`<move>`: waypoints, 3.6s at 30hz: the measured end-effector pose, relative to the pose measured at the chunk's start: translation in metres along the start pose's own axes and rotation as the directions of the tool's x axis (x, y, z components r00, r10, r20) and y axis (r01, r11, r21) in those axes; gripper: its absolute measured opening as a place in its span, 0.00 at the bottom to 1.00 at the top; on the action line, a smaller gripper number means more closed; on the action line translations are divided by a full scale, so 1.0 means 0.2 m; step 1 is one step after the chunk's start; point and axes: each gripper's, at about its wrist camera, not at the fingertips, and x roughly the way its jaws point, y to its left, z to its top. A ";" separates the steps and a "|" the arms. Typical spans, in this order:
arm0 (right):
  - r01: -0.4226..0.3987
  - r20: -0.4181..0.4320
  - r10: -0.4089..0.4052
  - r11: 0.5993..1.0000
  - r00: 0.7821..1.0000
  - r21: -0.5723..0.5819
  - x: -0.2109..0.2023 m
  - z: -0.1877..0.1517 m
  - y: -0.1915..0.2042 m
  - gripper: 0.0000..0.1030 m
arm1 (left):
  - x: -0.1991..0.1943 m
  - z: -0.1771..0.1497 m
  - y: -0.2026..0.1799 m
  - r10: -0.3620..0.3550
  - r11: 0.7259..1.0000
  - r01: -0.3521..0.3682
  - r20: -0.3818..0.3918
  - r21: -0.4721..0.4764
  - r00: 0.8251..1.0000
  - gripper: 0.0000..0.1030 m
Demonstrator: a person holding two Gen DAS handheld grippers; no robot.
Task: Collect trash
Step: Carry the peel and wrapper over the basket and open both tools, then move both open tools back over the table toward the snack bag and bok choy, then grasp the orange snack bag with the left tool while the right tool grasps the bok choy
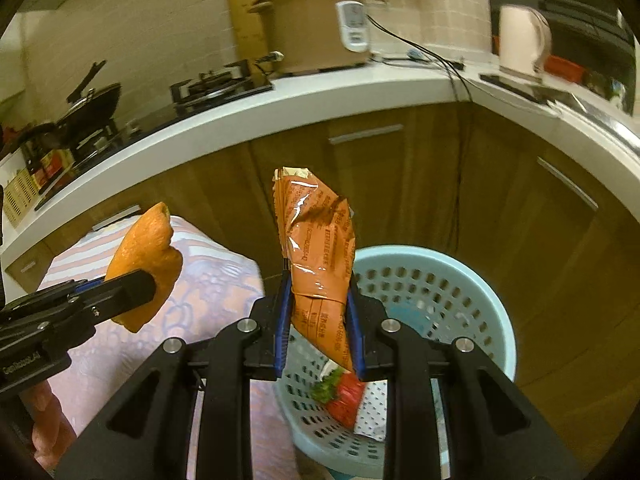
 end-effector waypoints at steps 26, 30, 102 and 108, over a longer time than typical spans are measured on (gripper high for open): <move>0.098 -0.208 -0.067 0.985 0.976 0.139 0.25 -0.21 -0.30 0.49 | 0.41 -0.07 -0.14 -0.011 0.998 0.019 -0.147 0.057 0.989 0.52; 0.103 -0.211 -0.072 0.985 0.975 0.137 0.24 -0.21 -0.30 0.49 | 0.37 -0.06 -0.11 -0.011 0.999 0.017 -0.131 0.043 0.991 0.52; -0.379 -0.257 0.296 0.840 0.920 -0.387 0.40 -0.23 1.46 0.42 | -0.70 -0.49 1.13 0.485 0.853 -0.484 -0.043 -0.194 0.873 0.21; -0.351 -0.262 0.259 0.837 0.930 -0.419 0.49 -0.24 1.52 0.48 | -0.74 -0.50 1.12 0.468 0.862 -0.457 -0.004 -0.222 0.884 0.17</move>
